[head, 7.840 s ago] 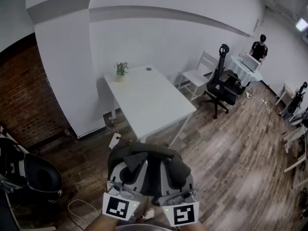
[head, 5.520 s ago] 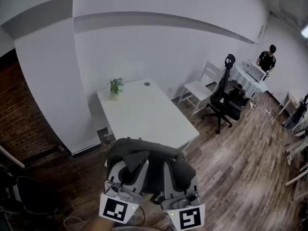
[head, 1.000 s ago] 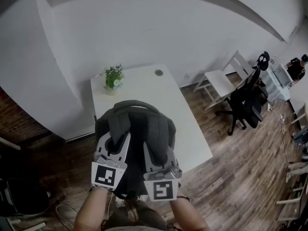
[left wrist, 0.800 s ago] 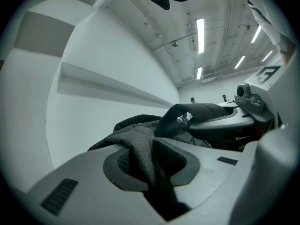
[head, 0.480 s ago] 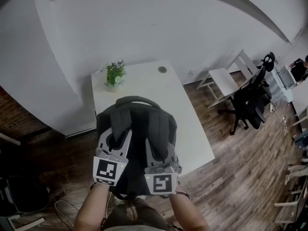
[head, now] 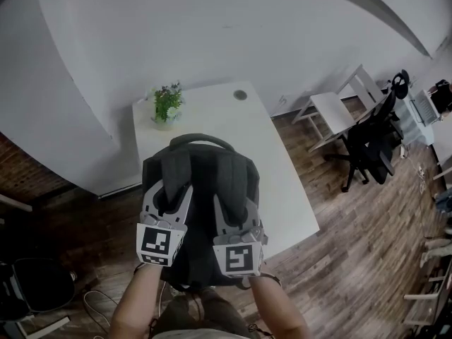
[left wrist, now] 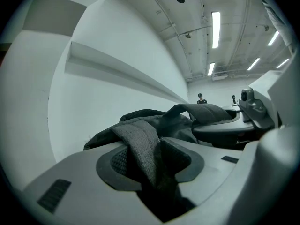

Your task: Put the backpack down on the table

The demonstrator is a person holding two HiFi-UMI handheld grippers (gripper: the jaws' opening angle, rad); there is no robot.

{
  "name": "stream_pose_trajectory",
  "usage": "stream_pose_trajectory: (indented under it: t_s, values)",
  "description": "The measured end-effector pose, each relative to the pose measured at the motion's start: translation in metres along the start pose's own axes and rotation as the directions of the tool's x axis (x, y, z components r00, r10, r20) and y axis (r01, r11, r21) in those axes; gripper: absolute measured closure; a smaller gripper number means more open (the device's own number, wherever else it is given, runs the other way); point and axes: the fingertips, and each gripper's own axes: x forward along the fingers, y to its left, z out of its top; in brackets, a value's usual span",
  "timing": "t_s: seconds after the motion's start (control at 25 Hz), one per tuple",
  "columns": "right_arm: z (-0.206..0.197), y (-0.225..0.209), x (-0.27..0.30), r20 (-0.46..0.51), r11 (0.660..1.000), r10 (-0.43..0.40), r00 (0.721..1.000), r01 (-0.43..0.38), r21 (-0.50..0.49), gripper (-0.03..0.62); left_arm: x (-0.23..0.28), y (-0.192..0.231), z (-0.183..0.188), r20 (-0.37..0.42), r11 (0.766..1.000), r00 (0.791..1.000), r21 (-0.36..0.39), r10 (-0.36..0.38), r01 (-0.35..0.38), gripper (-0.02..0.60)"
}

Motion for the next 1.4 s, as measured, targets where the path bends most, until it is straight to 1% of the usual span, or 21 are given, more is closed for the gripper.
stream_pose_trajectory:
  t_s: [0.12,0.16,0.24,0.36,0.52,0.84,1.04,1.4]
  values:
    - [-0.009,-0.003,0.009,-0.016,1.0,0.007,1.0,-0.007,0.01,0.518,0.01,0.004,-0.005,-0.021,1.0,1.0,-0.005,0.002,-0.002,0.414]
    - [-0.013,-0.004,0.011,-0.026,1.0,0.011,1.0,-0.01,0.018,0.506,0.013,0.004,-0.008,-0.032,1.0,0.999,0.0,0.001,-0.001,0.396]
    - [-0.022,-0.005,0.015,-0.05,0.999,0.018,0.999,-0.016,0.038,0.474,0.018,0.003,-0.016,-0.059,1.0,0.998,0.022,-0.004,0.005,0.283]
    - [-0.033,-0.004,0.022,-0.079,0.997,0.02,0.997,-0.014,0.081,0.437,0.022,0.004,-0.026,-0.089,1.0,0.996,0.025,-0.008,0.011,0.259]
    - [-0.041,-0.009,0.03,-0.107,0.996,0.027,0.994,-0.017,0.091,0.417,0.026,0.01,-0.034,-0.117,0.999,0.993,0.036,-0.005,0.009,0.247]
    - [-0.055,-0.023,0.032,-0.147,0.997,-0.006,0.989,0.017,0.073,0.374,0.032,0.014,-0.038,-0.13,1.0,0.991,0.024,-0.011,0.014,0.24]
    - [-0.06,-0.029,0.027,-0.162,0.996,-0.023,0.987,0.037,0.084,0.362,0.031,0.015,-0.041,-0.139,0.999,0.99,0.034,-0.008,0.013,0.239]
    - [-0.056,-0.034,0.017,-0.174,0.993,-0.048,0.984,0.066,0.099,0.349,0.023,0.016,-0.04,-0.153,0.999,0.988,0.043,-0.006,0.013,0.239]
